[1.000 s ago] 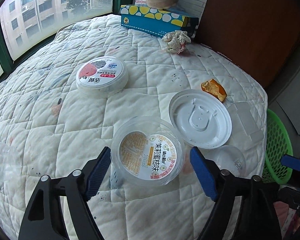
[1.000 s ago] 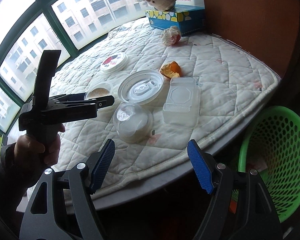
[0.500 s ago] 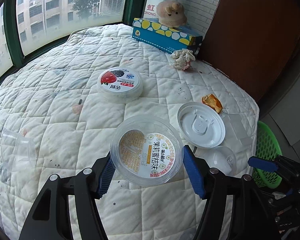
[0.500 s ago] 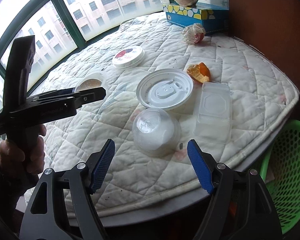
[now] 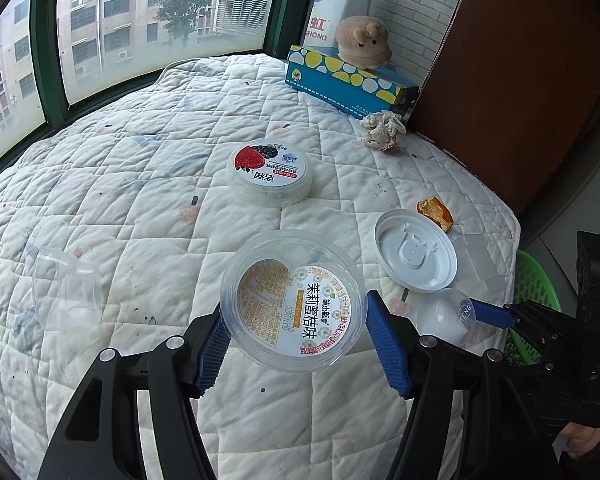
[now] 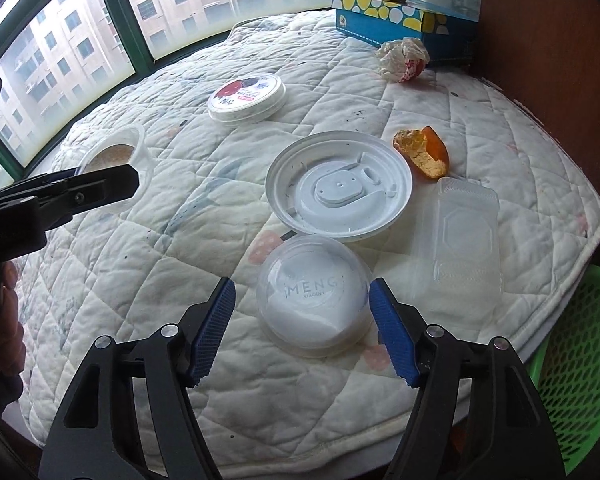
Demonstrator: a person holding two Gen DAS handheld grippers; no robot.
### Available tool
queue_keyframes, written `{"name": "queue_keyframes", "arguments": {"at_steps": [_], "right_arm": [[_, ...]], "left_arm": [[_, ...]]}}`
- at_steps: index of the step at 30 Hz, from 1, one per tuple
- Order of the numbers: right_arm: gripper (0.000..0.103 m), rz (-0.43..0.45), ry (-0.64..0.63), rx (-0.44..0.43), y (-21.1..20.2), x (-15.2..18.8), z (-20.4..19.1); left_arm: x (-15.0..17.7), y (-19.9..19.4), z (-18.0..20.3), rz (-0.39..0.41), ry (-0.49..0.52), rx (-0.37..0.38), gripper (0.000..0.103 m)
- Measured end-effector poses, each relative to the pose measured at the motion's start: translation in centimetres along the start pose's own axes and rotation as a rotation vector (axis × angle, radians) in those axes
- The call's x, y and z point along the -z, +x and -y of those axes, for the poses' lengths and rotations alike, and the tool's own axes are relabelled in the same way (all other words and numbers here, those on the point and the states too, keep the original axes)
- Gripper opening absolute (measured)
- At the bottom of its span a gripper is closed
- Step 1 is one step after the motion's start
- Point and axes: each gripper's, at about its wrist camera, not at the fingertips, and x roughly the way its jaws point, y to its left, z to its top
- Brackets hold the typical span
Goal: Collect trash
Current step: 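Grasp the clear dome lid with the right tool while the left tool grasps the yogurt cup, then carry the dome lid and yogurt cup over the green basket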
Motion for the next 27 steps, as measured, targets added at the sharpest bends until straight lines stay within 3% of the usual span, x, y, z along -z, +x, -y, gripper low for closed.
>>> {"name": "queue_keyframes", "arguments": {"at_steps": [7, 20, 27], "right_arm": [[0.061, -0.010, -0.022, 0.043, 0.6, 0.3, 0.1], [0.061, 0.051, 0.044, -0.046, -3.8, 1.2, 1.3], [0.061, 0.094, 0.080, -0.030, -6.5, 2.6, 3.4]], "left_arm": [[0.2, -0.1, 0.3, -0.003, -0.004, 0.005, 0.062], [0.3, -1.2, 2.5, 0.008, 0.018, 0.030, 0.063], [0.3, -1.2, 5.6, 0.003, 0.060, 0.066, 0.062]]}}
